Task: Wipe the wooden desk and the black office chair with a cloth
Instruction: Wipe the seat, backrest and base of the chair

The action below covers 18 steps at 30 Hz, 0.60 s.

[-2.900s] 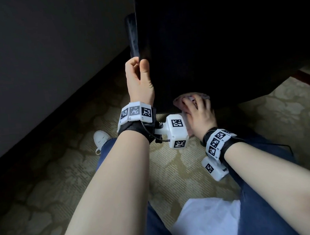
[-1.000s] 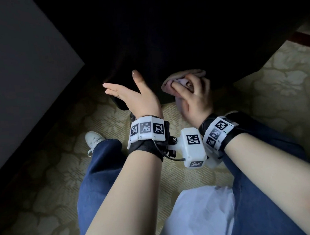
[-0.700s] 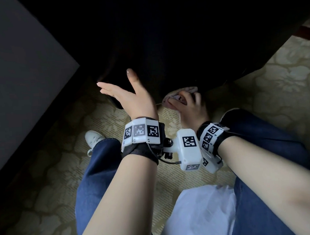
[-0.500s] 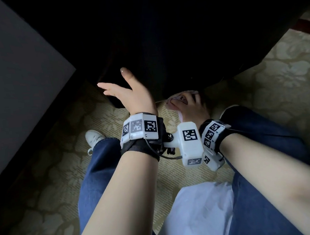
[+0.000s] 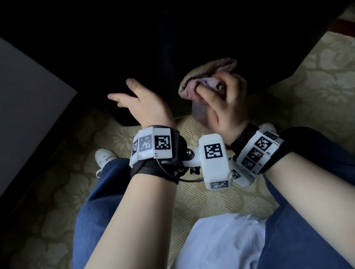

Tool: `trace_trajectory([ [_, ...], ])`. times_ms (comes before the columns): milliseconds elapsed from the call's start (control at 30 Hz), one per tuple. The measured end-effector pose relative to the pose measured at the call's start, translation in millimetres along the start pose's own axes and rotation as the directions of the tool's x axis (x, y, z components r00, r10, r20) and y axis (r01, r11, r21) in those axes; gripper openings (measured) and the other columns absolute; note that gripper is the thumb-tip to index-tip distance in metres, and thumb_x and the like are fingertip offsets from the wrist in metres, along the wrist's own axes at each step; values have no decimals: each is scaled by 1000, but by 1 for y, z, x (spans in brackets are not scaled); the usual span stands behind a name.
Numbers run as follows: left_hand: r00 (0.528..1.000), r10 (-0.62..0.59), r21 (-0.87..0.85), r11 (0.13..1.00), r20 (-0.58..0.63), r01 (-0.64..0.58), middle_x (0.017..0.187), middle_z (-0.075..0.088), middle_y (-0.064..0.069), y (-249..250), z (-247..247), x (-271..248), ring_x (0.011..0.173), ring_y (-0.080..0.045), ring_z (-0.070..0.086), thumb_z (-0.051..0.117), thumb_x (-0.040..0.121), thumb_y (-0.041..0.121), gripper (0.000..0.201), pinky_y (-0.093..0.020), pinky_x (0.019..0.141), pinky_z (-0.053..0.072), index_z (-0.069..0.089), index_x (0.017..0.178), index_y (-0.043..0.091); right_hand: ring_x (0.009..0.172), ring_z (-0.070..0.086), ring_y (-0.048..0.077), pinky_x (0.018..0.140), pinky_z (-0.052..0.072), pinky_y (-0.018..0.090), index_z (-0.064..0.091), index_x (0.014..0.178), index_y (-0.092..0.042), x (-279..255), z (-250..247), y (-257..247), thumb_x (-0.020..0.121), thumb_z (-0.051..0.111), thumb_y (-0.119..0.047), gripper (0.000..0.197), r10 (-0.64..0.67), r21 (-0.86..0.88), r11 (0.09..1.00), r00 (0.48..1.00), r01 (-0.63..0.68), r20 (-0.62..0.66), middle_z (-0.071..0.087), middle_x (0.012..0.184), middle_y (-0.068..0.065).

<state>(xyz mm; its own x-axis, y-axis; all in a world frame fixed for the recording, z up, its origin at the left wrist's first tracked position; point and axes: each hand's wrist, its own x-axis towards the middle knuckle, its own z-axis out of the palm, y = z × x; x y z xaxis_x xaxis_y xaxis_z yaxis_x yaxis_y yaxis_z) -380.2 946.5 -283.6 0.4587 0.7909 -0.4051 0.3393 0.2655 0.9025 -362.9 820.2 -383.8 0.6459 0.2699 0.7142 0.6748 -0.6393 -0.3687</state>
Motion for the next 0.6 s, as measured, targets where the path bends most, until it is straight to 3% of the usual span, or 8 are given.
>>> trace_trajectory([
  [133, 1000, -4, -29, 1000, -27, 3, 160, -1, -5, -1, 5, -1, 144, -26, 17, 24, 103, 42, 61, -33, 112, 18, -10, 151, 24, 106, 32, 31, 87, 44, 47, 47, 121, -31, -3, 6, 14, 84, 49, -15, 40, -13, -89, 996, 996, 21, 90, 32, 125, 6],
  [333, 999, -12, -55, 998, -38, 10, 160, -4, -2, -2, 9, 0, 145, -26, 16, 23, 102, 43, 61, -37, 114, 18, -12, 150, 26, 106, 29, 33, 76, 49, 47, 43, 122, -32, -28, 19, 23, 69, 76, -9, 67, 133, -151, 984, 949, -92, 285, 30, 128, 4],
  [467, 999, -11, -62, 998, -38, 9, 160, -5, -3, -2, 10, 1, 145, -27, 16, 23, 103, 42, 61, -38, 114, 18, -12, 150, 26, 104, 40, 42, 73, 50, 48, 42, 119, -33, -34, 25, 22, 65, 78, -10, 69, 197, -165, 976, 902, -142, 385, 30, 126, 4],
  [600, 999, -21, -60, 998, -32, 19, 160, -7, -3, 0, 10, 1, 145, -27, 14, 22, 103, 41, 61, -38, 114, 16, -12, 150, 25, 98, 49, 50, 71, 50, 49, 43, 118, -30, -37, 27, 23, 67, 76, -12, 64, 212, -148, 975, 893, -166, 397, 31, 123, 7],
])
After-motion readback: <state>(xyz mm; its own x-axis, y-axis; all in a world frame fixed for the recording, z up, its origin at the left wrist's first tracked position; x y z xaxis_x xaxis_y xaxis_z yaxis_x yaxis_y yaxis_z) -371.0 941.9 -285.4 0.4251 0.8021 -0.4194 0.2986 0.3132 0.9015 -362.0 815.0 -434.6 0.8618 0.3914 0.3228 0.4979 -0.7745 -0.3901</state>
